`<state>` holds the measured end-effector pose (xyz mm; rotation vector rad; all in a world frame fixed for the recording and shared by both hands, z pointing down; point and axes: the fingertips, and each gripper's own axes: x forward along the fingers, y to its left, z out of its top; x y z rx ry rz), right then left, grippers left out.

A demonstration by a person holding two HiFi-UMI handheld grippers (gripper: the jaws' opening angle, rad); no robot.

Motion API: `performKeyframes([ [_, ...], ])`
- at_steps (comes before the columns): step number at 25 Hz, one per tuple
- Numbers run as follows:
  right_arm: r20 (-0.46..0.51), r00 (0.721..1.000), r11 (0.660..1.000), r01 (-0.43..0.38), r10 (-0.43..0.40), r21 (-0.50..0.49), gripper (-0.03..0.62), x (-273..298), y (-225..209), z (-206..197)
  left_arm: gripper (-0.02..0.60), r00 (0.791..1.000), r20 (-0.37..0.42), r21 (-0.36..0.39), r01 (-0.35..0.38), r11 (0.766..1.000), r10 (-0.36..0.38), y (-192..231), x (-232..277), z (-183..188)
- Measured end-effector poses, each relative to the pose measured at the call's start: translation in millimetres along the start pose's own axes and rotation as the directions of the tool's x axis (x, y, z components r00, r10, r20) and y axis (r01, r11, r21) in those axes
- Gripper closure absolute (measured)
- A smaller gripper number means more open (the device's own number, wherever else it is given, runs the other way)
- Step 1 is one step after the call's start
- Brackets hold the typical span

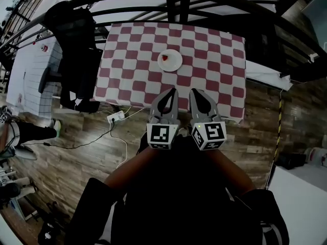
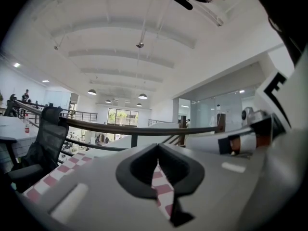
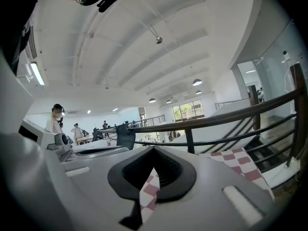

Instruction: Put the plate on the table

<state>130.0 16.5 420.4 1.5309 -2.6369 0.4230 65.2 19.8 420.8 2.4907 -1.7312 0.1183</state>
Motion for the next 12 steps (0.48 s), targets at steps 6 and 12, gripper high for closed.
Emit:
performKeyframes([
  [6, 0.005, 1.000, 1.000, -0.003, 0.003, -0.002, 0.597, -9, -4, -3, 0.572, 1.000, -0.003, -0.017, -0.004, 1.000, 0.004, -9, -1, -1],
  [12, 0.018, 1.000, 1.000, 0.002, -0.002, -0.012, 0.597, -17, -10, -3, 0.572, 1.000, -0.012, -0.025, -0.004, 1.000, 0.004, -18, 0, -6],
])
